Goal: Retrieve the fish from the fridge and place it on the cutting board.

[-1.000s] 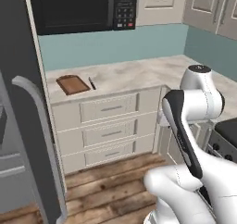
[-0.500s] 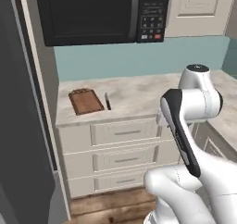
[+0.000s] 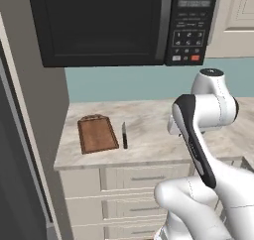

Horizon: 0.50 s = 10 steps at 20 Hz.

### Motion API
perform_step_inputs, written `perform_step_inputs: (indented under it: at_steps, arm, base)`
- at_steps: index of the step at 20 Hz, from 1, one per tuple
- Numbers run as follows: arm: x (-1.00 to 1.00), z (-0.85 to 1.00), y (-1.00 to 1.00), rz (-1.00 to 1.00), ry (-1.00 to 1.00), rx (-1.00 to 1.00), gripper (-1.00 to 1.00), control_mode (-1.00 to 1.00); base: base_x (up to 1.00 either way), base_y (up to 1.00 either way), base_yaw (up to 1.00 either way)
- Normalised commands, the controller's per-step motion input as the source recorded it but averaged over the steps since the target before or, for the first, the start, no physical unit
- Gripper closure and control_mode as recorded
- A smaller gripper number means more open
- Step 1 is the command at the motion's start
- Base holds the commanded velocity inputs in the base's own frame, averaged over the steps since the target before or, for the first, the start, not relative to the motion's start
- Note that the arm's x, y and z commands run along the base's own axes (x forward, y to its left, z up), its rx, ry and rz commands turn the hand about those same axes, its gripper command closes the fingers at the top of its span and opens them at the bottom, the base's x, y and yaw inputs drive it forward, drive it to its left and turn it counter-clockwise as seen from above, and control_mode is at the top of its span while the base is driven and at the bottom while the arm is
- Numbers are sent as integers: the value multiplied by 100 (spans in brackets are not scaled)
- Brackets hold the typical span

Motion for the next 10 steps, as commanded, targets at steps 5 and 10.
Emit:
perform_step_inputs:
  at_steps: [5, 10]
  arm:
    - [0, 0, 0, 0, 0, 0, 100, 100]
    - [0, 0, 0, 0, 0, 0, 100, 100]
  base:
    - [35, 26, 5]
    - [6, 43, 5]
